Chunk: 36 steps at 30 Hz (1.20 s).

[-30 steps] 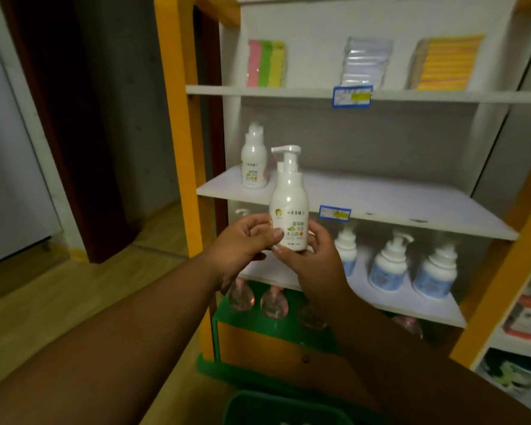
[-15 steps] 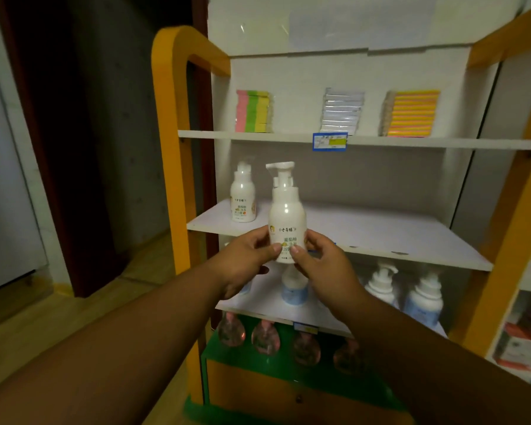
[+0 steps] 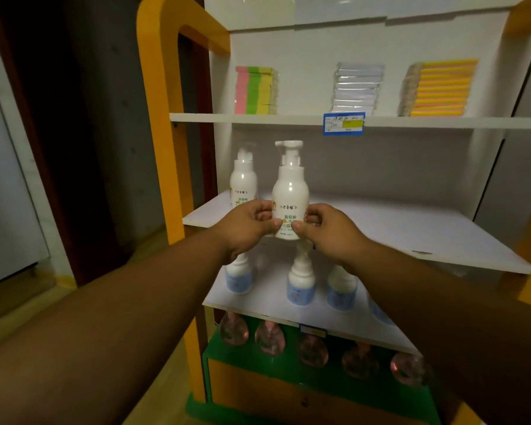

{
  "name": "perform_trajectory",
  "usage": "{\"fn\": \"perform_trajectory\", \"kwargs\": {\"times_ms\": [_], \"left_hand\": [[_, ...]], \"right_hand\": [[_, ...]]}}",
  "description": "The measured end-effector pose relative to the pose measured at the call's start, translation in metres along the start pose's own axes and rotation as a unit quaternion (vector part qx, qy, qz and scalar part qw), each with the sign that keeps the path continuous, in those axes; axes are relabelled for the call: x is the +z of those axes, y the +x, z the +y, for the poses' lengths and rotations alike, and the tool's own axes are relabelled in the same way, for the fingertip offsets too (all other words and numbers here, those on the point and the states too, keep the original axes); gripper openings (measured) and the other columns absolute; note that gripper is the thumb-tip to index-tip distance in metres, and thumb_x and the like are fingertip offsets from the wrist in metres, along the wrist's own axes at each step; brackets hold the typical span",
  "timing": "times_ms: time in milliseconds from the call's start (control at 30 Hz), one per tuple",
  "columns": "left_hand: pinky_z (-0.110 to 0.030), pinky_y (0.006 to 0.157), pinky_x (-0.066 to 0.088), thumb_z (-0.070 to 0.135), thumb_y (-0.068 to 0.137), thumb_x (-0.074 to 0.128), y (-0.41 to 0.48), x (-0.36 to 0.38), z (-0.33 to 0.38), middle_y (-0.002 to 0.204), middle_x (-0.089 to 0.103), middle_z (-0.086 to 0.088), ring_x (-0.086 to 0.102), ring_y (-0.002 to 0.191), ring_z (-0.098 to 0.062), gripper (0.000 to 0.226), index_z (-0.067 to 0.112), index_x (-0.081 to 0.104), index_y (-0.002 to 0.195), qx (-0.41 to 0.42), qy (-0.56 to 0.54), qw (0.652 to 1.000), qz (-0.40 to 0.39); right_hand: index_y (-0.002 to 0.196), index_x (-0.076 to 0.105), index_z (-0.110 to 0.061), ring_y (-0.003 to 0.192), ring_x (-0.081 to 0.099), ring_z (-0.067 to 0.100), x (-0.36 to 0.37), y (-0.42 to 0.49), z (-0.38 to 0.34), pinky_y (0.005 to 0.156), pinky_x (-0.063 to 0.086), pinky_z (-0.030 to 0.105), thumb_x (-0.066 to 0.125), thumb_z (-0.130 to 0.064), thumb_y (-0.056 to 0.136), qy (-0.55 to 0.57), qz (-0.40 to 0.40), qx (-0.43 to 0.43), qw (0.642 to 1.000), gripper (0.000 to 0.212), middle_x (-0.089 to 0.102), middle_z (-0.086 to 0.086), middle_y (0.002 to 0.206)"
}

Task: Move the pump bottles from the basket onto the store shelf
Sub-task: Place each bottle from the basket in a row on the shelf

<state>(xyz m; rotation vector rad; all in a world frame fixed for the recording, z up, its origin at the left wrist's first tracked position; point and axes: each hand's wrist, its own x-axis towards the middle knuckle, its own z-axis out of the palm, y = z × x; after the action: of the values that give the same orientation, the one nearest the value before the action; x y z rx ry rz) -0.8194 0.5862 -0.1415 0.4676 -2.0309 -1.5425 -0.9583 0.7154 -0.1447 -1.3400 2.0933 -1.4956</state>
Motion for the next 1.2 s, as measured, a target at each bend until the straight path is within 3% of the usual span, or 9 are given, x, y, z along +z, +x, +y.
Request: {"fn": "perform_trajectory", "kwargs": {"times_ms": [133,400,567,767,867,1000,1067,1200], "left_hand": [[-0.019,0.082,0.057,0.004,0.094,0.063,0.025,-0.008,-0.004,0.115,0.073,-0.002,0.071,0.103,-0.010,0.031,0.011,0.061,0.124,0.006,0.036,0.999,0.001],[-0.005,0.059,0.050,0.006,0.096,0.060,0.064,-0.021,-0.005,0.103,0.071,0.005,0.069,0.077,0.010,0.029,0.008,0.061,0.125,0.006,0.101,0.995,-0.006],[-0.005,0.056,0.049,0.010,0.096,0.062,0.085,-0.016,-0.014,0.113,0.072,0.001,0.069,0.079,0.007,0.032,0.010,0.062,0.128,0.006,0.135,0.991,-0.001],[-0.006,0.063,0.052,0.011,0.096,0.062,0.098,-0.007,-0.022,0.113,0.073,0.004,0.069,0.087,0.005,0.034,0.011,0.061,0.130,0.007,0.130,0.991,-0.012],[-0.007,0.068,0.052,0.010,0.096,0.061,0.101,-0.002,-0.024,0.106,0.072,0.010,0.068,0.087,0.007,0.035,0.012,0.059,0.131,0.011,0.123,0.992,-0.015],[-0.022,0.091,0.051,0.013,0.096,0.062,0.106,0.001,-0.025,0.123,0.070,0.000,0.067,0.106,-0.007,0.039,0.012,0.057,0.135,0.007,0.135,0.991,-0.019],[-0.030,0.099,0.050,0.016,0.096,0.062,0.108,0.000,-0.028,0.123,0.070,0.001,0.067,0.107,-0.008,0.038,0.015,0.059,0.134,0.005,0.148,0.989,-0.013],[-0.037,0.102,0.049,0.024,0.095,0.063,0.110,-0.001,-0.031,0.111,0.074,0.007,0.069,0.101,-0.008,0.029,0.022,0.067,0.124,-0.009,0.165,0.986,0.012]], "right_hand": [[0.131,0.060,-0.011,0.105,0.069,0.018,0.001,0.028,0.001,0.097,0.055,0.038,0.073,-0.026,0.090,-0.045,-0.012,-0.008,0.999,0.045,0.071,0.003,0.120],[0.128,0.064,-0.017,0.105,0.066,0.016,0.006,0.071,0.011,0.092,0.049,0.031,0.070,-0.028,0.093,-0.092,-0.023,-0.024,0.995,0.037,0.072,0.002,0.120],[0.126,0.065,-0.021,0.104,0.067,0.016,0.003,0.084,0.024,0.093,0.051,0.032,0.071,-0.028,0.092,-0.091,-0.016,-0.004,0.996,0.035,0.073,-0.002,0.116],[0.123,0.067,-0.019,0.104,0.069,0.018,-0.009,0.092,0.035,0.097,0.053,0.038,0.072,-0.026,0.092,-0.105,-0.020,0.011,0.994,0.033,0.075,0.000,0.113],[0.122,0.067,-0.017,0.097,0.069,0.014,-0.013,0.095,0.039,0.090,0.052,0.030,0.073,-0.023,0.091,-0.089,-0.024,0.012,0.996,0.032,0.074,-0.004,0.104],[0.121,0.067,-0.015,0.100,0.070,0.016,-0.014,0.098,0.044,0.096,0.053,0.035,0.074,-0.021,0.090,-0.054,-0.021,0.025,0.998,0.032,0.075,-0.001,0.108],[0.119,0.067,-0.016,0.102,0.070,0.018,-0.013,0.100,0.047,0.100,0.054,0.041,0.075,-0.019,0.089,-0.014,-0.015,0.041,0.999,0.031,0.075,0.001,0.111],[0.109,0.069,-0.019,0.102,0.071,0.019,-0.011,0.101,0.047,0.101,0.054,0.042,0.077,-0.017,0.087,0.033,-0.009,0.059,0.998,0.023,0.075,0.002,0.112]]}}
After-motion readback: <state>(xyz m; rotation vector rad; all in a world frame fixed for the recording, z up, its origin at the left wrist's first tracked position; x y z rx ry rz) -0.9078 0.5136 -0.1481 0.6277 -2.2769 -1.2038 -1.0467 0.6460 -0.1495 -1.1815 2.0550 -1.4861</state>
